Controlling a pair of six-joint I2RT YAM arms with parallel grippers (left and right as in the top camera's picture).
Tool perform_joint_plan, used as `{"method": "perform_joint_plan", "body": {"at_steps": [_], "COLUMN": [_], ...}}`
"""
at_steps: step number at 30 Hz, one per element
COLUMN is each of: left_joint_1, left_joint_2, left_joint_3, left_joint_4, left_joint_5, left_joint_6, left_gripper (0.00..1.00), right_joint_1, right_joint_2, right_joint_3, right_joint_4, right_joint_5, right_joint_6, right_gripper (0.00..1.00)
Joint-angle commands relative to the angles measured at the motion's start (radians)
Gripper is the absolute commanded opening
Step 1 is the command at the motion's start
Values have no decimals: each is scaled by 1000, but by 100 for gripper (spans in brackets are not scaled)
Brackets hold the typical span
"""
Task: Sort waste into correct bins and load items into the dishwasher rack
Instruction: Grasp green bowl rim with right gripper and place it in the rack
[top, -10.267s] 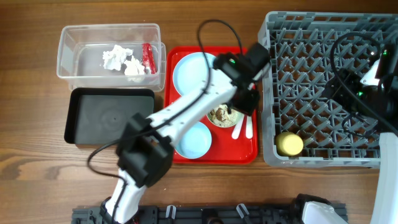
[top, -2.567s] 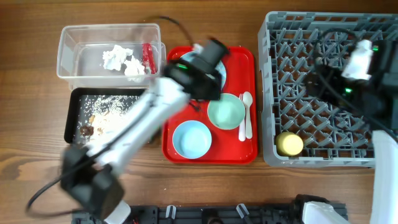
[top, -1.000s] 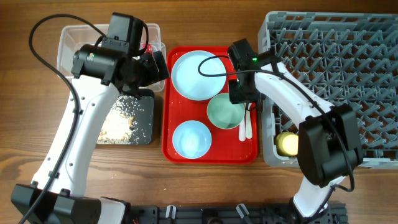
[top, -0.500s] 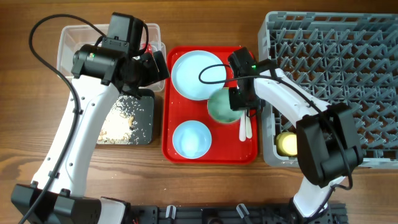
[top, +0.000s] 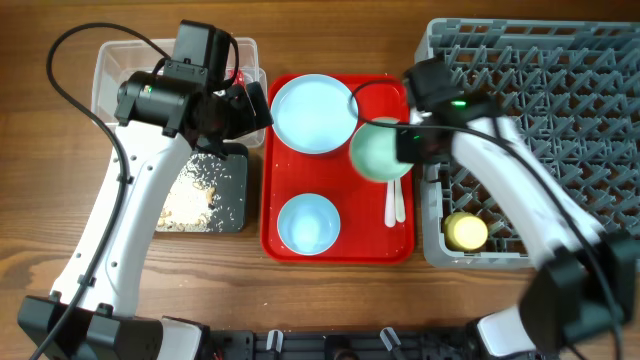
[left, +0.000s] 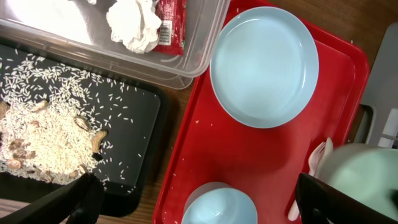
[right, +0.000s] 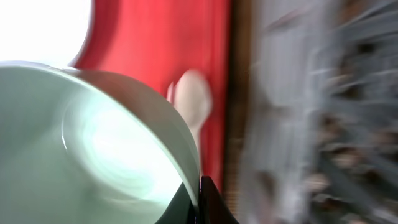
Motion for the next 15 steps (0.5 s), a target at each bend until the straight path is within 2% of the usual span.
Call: {"method": "perform_joint_plan", "body": {"at_steps": [1,3,6,8,10,15], "left_joint_1": [4,4,4,4,4,4], "left_joint_2": [-8,-7,-7,-7,-7,-7], "left_joint_3": [10,10,10,10,10,10], "left_joint_4": [0,0,0,0,0,0], "left_joint_5": [-17,-17,-17,-17,-17,-17], "left_joint_6": [4,4,4,4,4,4], "left_gripper": [100,100,100,100,100,100], "right_joint_1": [-60,-82,-91,-91,-91,-92], "right_joint_2": [-170,-226,-263,-254,-225,-92], "right_joint_3": [35,35,34,32,29,29], "right_joint_4": [-10,-4,40,88,171,453], "right_joint_5": [175,317,649,776,856,985], "right_joint_6": [63,122,195,193,135,-134], "right_gripper": [4,4,4,4,4,4]}}
